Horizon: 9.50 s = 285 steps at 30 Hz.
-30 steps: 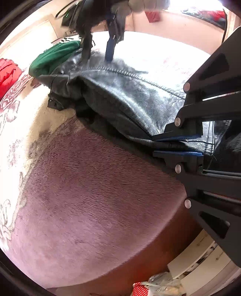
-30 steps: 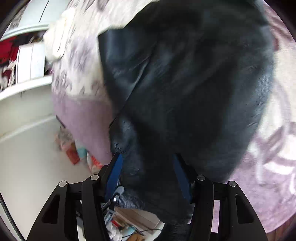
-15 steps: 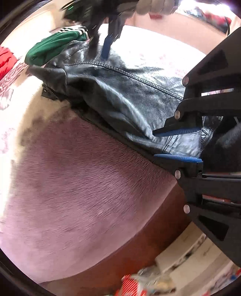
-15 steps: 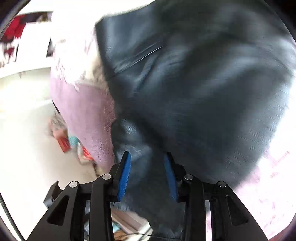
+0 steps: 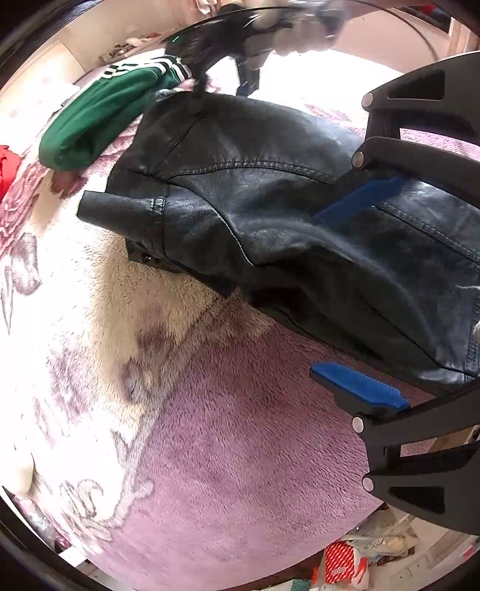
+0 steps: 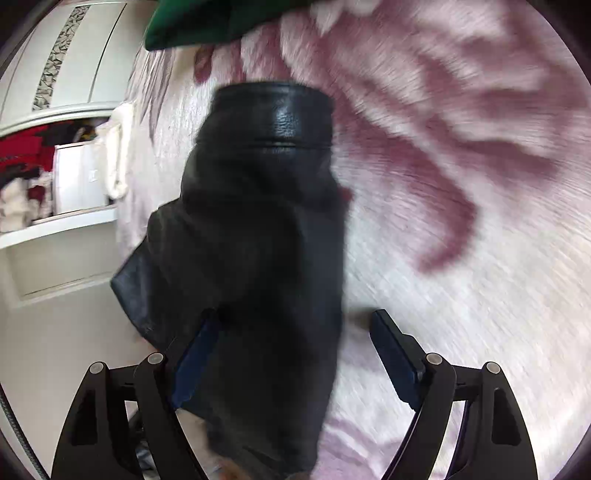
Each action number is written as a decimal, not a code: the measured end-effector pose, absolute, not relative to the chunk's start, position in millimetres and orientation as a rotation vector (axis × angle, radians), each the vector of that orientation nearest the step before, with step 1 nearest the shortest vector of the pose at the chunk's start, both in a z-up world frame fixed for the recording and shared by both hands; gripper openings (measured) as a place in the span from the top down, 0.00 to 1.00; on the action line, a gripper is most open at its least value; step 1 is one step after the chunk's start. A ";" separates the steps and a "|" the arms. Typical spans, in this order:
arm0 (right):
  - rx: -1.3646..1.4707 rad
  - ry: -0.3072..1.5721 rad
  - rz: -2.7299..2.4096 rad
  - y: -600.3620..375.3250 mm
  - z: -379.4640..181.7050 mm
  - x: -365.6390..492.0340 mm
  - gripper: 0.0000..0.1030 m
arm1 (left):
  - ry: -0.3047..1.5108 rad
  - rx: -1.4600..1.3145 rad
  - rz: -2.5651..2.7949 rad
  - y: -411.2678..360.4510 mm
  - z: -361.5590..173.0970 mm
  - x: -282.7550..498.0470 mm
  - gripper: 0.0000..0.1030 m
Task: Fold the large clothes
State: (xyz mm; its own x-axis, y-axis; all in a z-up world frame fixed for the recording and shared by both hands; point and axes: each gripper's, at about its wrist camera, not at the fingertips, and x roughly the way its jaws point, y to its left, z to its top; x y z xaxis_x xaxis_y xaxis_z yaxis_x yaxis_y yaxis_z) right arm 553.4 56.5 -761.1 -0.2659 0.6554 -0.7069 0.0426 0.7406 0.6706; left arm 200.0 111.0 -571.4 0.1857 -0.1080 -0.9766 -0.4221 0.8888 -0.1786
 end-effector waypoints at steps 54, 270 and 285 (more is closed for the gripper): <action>0.385 1.693 0.240 -123.3 -642.7 486.8 0.47 | 1.450 -0.311 0.074 -60.5 -558.6 314.4 0.22; 1.152 1.535 0.782 -15.5 -766.5 431.4 0.54 | 1.033 -1.088 0.258 192.1 -618.8 210.6 0.58; 1.175 1.479 0.915 -37.6 -617.3 544.4 0.57 | 0.905 -1.009 0.180 186.5 -492.0 318.9 0.58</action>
